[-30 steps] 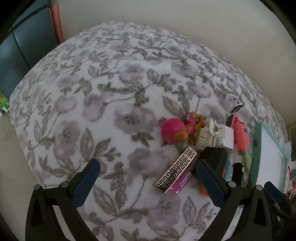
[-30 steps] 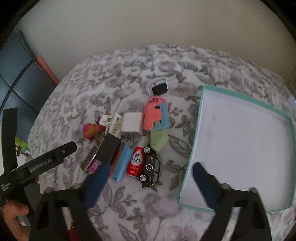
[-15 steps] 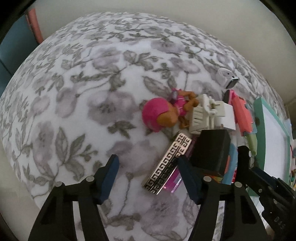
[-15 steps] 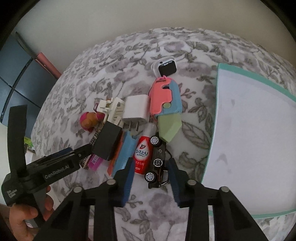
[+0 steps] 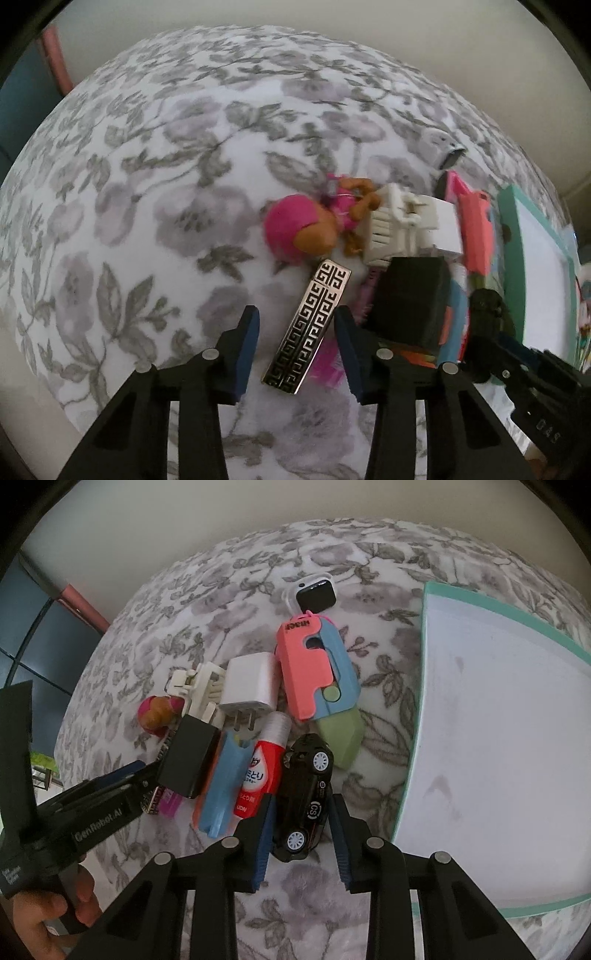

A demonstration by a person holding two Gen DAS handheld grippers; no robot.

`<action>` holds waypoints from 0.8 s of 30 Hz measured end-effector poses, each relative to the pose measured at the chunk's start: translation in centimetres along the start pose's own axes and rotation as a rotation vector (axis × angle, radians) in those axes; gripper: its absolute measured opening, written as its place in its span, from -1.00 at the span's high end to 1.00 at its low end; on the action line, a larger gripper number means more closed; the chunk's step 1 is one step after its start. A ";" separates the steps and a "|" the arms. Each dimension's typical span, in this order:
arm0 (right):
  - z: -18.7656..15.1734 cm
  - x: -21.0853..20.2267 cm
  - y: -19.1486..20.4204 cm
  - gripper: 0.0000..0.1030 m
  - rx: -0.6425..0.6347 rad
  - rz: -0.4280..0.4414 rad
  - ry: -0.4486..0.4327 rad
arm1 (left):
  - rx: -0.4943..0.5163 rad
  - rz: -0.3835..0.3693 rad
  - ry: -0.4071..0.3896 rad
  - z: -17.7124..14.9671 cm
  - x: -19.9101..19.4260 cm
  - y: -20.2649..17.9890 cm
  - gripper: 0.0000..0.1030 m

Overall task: Organize rigid objects
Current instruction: 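Reach the left tool to the gold bar while the right tool reaches the black toy car, then close the left gripper on the gold bar while the right gripper grasps the black car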

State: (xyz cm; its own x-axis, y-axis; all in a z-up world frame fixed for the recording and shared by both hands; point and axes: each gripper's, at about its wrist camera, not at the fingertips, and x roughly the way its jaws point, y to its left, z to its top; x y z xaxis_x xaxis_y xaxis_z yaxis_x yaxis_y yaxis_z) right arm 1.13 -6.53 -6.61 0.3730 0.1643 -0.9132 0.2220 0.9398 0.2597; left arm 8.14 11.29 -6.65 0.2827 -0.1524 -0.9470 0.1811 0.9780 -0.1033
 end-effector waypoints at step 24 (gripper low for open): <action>0.2 1.6 0.7 0.40 -0.019 -0.046 -0.001 | 0.010 0.062 -0.011 -0.2 0.4 0.5 0.34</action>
State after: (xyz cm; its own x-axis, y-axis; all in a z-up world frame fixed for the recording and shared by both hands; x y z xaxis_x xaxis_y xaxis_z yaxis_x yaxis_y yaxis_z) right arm 2.04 -5.65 -7.87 0.3639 0.1203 -0.9236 0.2218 0.9519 0.2114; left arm 8.21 11.76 -7.15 0.3040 -0.0927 -0.9481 0.1720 0.9842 -0.0411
